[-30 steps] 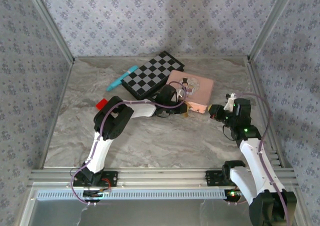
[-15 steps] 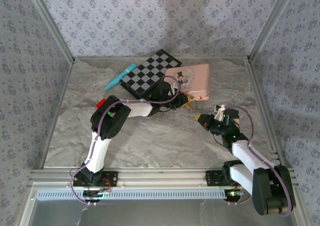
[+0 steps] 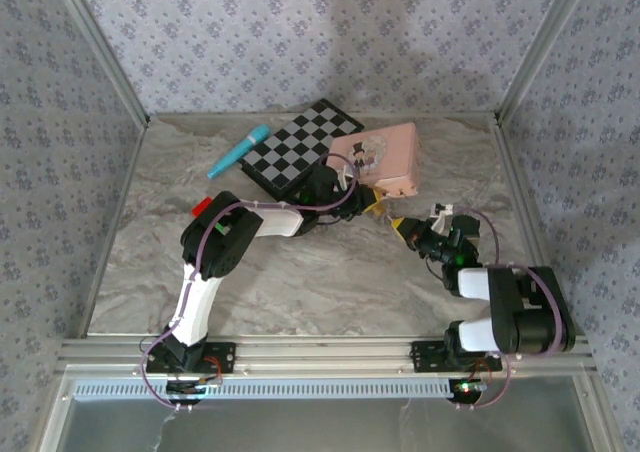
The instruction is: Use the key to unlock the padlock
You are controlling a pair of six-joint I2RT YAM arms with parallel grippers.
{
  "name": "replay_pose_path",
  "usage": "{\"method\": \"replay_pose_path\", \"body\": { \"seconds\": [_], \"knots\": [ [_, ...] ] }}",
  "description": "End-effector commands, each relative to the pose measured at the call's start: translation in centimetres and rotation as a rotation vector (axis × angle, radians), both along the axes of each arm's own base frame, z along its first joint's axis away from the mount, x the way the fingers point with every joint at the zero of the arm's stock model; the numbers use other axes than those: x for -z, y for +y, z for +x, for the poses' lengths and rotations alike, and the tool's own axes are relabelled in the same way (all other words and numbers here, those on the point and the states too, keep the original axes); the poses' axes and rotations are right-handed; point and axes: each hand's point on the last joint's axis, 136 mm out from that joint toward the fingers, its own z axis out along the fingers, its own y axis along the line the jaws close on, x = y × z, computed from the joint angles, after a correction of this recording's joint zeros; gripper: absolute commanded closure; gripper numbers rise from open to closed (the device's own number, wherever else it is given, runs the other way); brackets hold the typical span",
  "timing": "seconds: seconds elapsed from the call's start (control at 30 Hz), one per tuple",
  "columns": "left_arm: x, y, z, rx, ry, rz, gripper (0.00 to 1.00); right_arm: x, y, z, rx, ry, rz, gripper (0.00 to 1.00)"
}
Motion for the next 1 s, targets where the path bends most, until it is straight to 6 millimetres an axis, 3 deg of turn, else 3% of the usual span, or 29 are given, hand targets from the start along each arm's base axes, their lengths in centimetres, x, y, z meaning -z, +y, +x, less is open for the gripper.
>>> {"method": "replay_pose_path", "body": {
  "seconds": [0.0, 0.5, 0.67, 0.97],
  "knots": [
    [-2.3, 0.4, 0.5, -0.036, 0.031, -0.053, 1.0, -2.0, 0.5, 0.4, -0.029, -0.082, 0.063, 1.0],
    [-2.0, 0.1, 0.5, -0.036, 0.039, -0.048, 1.0, -0.8, 2.3, 2.0, -0.083, -0.065, 0.142, 1.0],
    [-1.9, 0.2, 0.6, -0.044, 0.042, -0.049, 1.0, -1.2, 1.2, 1.5, -0.045, -0.072, 0.145, 1.0],
    [-1.8, 0.3, 0.6, -0.045, 0.041, -0.046, 1.0, -0.8, 1.0, 1.1, -0.043, -0.049, 0.153, 1.0]
  ]
}}
